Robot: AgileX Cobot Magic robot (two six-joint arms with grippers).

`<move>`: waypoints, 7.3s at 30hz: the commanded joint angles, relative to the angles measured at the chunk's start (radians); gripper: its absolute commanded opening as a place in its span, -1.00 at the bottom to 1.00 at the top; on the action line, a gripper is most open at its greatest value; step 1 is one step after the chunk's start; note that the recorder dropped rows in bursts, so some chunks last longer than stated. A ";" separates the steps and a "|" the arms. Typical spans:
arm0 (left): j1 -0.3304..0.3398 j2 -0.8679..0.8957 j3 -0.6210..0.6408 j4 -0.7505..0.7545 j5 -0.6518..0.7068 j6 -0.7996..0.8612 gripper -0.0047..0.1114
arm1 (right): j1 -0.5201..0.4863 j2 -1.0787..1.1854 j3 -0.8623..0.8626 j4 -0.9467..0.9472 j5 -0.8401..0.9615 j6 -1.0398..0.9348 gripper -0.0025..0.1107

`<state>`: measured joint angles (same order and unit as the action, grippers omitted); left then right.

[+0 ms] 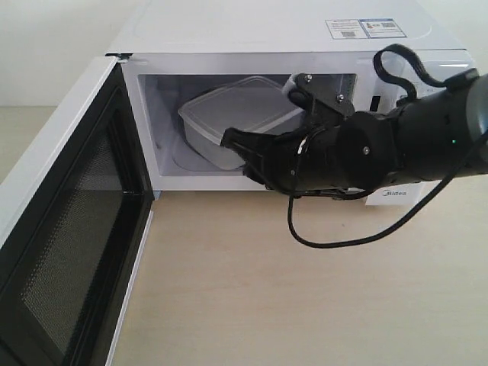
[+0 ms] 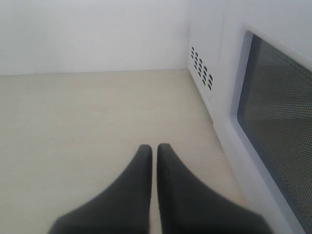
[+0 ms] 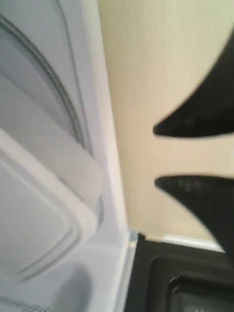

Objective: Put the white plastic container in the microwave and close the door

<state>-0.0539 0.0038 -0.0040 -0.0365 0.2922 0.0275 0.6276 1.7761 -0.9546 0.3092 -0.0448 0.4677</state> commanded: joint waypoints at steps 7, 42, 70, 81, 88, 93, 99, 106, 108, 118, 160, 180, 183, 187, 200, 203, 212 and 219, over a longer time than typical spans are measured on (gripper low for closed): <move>0.002 -0.004 0.004 -0.001 -0.001 -0.008 -0.84 | 0.065 0.075 0.008 -0.013 -0.104 -0.360 -0.96; 0.002 -0.004 0.004 -0.001 -0.001 -0.008 -0.84 | 0.068 0.295 -0.153 0.042 -0.474 -0.468 -0.96; 0.002 -0.004 0.004 -0.001 -0.001 -0.008 -0.84 | 0.069 -0.426 0.676 0.432 -0.637 -0.754 -0.96; 0.002 -0.004 0.004 -0.001 -0.001 -0.008 -0.84 | 0.067 -0.681 0.722 0.921 -0.776 -1.241 -0.96; 0.002 -0.004 0.004 -0.001 -0.001 -0.008 -0.84 | 0.067 -0.845 0.722 1.041 -0.803 -1.425 -0.96; 0.002 -0.004 0.004 -0.001 -0.001 -0.008 -0.84 | 0.067 -0.964 0.722 1.129 -0.808 -1.560 -0.96; 0.002 -0.004 0.004 -0.001 -0.001 -0.008 -0.84 | 0.067 -1.064 0.722 1.173 -0.813 -1.654 -0.96; 0.002 -0.004 0.004 -0.001 -0.001 -0.008 -0.84 | 0.067 -1.086 0.722 1.173 -0.815 -1.654 -0.96; 0.002 -0.004 0.004 -0.001 -0.001 -0.008 -0.84 | 0.067 -1.086 0.722 1.173 -0.815 -1.654 -0.96; 0.002 -0.004 0.004 -0.001 -0.062 -0.008 -0.84 | 0.067 -1.086 0.722 1.173 -0.815 -1.654 -0.96; 0.002 0.131 -0.468 0.026 0.012 0.042 -0.84 | 0.067 -1.086 0.722 1.175 -0.815 -1.654 -0.96; 0.002 0.166 -0.495 -0.166 0.178 0.034 -0.84 | 0.067 -1.086 0.722 1.175 -0.815 -1.654 -0.96; 0.002 0.269 -0.565 -0.183 0.336 0.094 -0.84 | 0.067 -1.086 0.722 1.175 -0.815 -1.654 -0.96; 0.002 0.438 -0.691 -0.290 0.552 0.169 -0.84 | 0.067 -1.086 0.722 1.175 -0.816 -1.654 -0.96; 0.002 0.754 -0.828 -0.455 0.920 0.295 -0.84 | 0.067 -1.086 0.722 1.175 -0.820 -1.654 -0.96; 0.002 0.774 -0.827 -0.483 0.924 0.308 -0.84 | 0.067 -1.086 0.722 1.170 -0.826 -1.654 -0.96; -0.029 0.828 -0.827 -0.572 0.912 0.392 -0.84 | 0.067 -1.086 0.722 1.170 -0.833 -1.654 -0.96; -0.029 0.888 -0.827 -0.577 0.875 0.423 -0.84 | 0.067 -1.086 0.722 1.170 -0.833 -1.652 -0.96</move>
<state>-0.0781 0.8671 -0.8238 -0.5978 1.1870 0.4263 0.6976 0.6941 -0.2372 1.4873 -0.8723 -1.1774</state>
